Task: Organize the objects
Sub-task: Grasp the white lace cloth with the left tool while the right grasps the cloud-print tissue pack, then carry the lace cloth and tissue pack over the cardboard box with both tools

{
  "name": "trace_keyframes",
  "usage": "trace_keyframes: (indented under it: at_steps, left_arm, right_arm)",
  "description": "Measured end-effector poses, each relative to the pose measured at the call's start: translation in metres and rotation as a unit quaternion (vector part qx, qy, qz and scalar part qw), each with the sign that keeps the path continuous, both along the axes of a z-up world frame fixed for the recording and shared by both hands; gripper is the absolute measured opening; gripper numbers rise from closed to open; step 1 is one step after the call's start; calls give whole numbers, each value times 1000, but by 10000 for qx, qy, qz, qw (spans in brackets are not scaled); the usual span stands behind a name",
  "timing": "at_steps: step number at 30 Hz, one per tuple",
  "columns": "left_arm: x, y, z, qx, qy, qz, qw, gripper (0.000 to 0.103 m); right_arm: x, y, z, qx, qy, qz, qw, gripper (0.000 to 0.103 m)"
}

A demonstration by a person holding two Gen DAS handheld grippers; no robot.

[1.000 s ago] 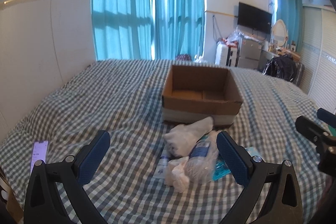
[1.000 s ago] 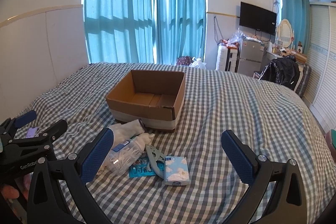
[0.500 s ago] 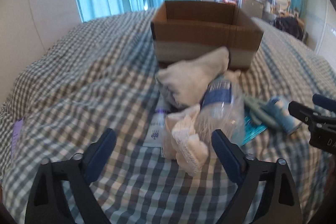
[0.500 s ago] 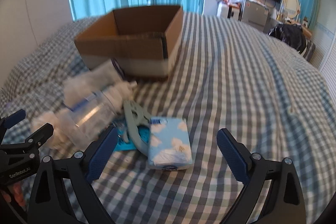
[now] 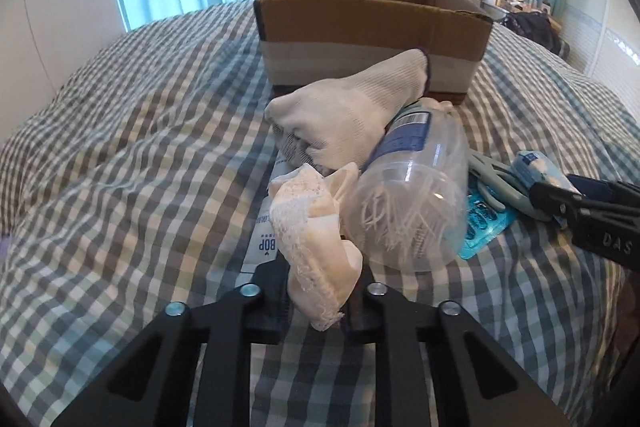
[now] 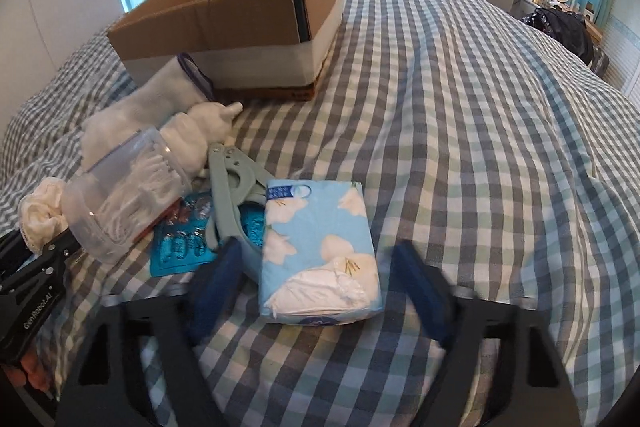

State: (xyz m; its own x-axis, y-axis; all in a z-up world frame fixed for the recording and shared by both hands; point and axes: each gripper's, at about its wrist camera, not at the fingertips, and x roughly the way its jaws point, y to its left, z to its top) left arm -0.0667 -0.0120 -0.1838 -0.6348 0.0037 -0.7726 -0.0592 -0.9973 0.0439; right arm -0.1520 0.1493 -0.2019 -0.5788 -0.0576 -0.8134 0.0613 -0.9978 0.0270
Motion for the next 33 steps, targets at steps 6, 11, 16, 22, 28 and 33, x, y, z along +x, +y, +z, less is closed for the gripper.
trace_keyframes:
  at_steps: [6, 11, 16, 22, 28, 33]
  left_arm:
    - [10, -3, 14, 16, 72, 105, 9999, 15]
    - [23, -10, 39, 37, 351, 214, 9991, 15]
    - [39, -13, 68, 75, 703, 281, 9971, 15]
    - [48, -10, 104, 144, 1121, 276, 9932, 15]
    - [46, 3, 140, 74, 1566, 41, 9876, 15]
    - [30, 4, 165, 168, 1830, -38, 9830, 15]
  right_arm:
    - [14, 6, 18, -217, 165, -38, 9996, 52]
    - [33, 0, 46, -158, 510, 86, 9985, 52]
    - [54, -4, 76, -174, 866, 199, 9959, 52]
    - [75, -11, 113, -177, 1265, 377, 9911, 52]
    - [85, -20, 149, -149, 1636, 529, 9850, 52]
    - [76, -27, 174, -221, 1854, 722, 9798, 52]
